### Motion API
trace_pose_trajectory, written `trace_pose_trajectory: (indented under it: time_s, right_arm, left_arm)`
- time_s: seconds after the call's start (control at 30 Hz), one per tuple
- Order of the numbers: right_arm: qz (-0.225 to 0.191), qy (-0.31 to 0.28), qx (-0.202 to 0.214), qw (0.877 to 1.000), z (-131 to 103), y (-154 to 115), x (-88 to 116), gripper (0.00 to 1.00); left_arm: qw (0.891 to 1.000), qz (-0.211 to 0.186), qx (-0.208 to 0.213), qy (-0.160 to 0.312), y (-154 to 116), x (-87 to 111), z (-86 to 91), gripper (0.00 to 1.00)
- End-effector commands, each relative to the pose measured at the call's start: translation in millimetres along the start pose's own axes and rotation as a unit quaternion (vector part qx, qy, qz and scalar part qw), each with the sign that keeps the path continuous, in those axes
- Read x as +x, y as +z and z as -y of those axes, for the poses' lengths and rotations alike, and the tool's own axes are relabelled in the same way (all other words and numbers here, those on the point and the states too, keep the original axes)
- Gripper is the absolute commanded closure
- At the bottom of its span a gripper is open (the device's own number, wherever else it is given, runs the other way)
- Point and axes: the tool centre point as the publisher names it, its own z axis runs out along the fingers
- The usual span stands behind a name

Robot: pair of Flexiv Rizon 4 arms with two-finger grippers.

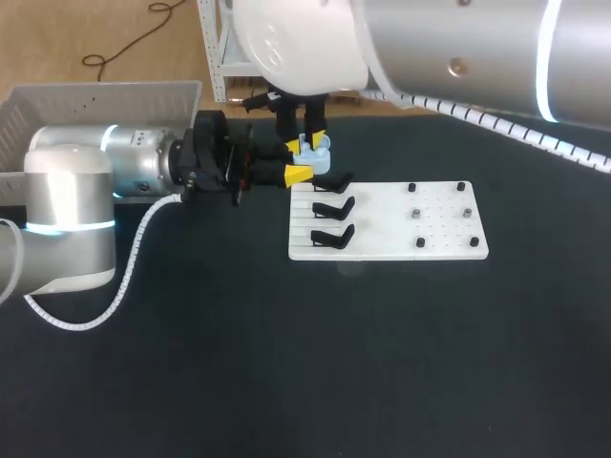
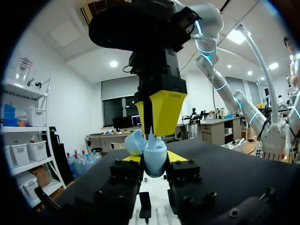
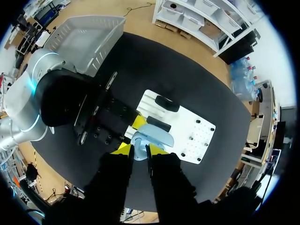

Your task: Pick up each earbud case from the left stands, insert the matching earbuds, close the lid, and place the case in the box.

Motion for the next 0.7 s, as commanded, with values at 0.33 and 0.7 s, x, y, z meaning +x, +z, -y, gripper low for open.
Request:
trace_pose_trajectory:
  time_s: [0.33, 0.7]
  right_arm:
    - [-0.002, -0.001, -0.001, 1.000, -2.3, 1.2, -3.4, 0.53]
    - [0.031, 0.021, -0.012, 0.999, 3.7, -21.9, 9.2, 0.00]
  left_arm:
    - [1.000, 0.000, -0.002, 0.001, 0.3, 0.6, 0.6, 1.00]
    - [1.000, 0.000, -0.002, 0.001, 0.3, 0.6, 0.6, 1.00]
